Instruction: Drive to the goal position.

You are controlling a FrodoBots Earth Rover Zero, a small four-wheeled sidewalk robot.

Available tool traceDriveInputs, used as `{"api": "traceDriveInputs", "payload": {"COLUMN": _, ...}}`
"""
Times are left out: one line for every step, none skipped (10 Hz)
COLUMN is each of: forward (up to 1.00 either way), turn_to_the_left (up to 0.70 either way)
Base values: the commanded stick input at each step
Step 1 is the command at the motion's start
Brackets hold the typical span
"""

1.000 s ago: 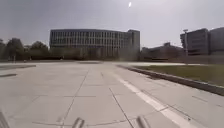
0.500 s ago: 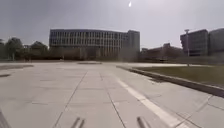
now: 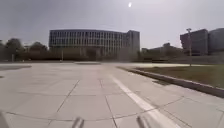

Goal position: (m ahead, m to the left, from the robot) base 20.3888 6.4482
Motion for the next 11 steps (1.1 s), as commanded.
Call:
{"api": "traceDriveInputs", "payload": {"forward": 0.7, "turn_to_the_left": 0.0}}
{"api": "traceDriveInputs", "payload": {"forward": 0.7, "turn_to_the_left": 0.0}}
{"api": "traceDriveInputs", "payload": {"forward": 0.7, "turn_to_the_left": 0.0}}
{"api": "traceDriveInputs", "payload": {"forward": 0.7, "turn_to_the_left": 0.0}}
{"api": "traceDriveInputs", "payload": {"forward": 0.7, "turn_to_the_left": 0.0}}
{"api": "traceDriveInputs", "payload": {"forward": 0.7, "turn_to_the_left": 0.0}}
{"api": "traceDriveInputs", "payload": {"forward": 0.7, "turn_to_the_left": 0.0}}
{"api": "traceDriveInputs", "payload": {"forward": 0.7, "turn_to_the_left": 0.0}}
{"api": "traceDriveInputs", "payload": {"forward": 0.7, "turn_to_the_left": 0.0}}
{"api": "traceDriveInputs", "payload": {"forward": 0.7, "turn_to_the_left": 0.0}}
{"api": "traceDriveInputs", "payload": {"forward": 0.7, "turn_to_the_left": 0.0}}
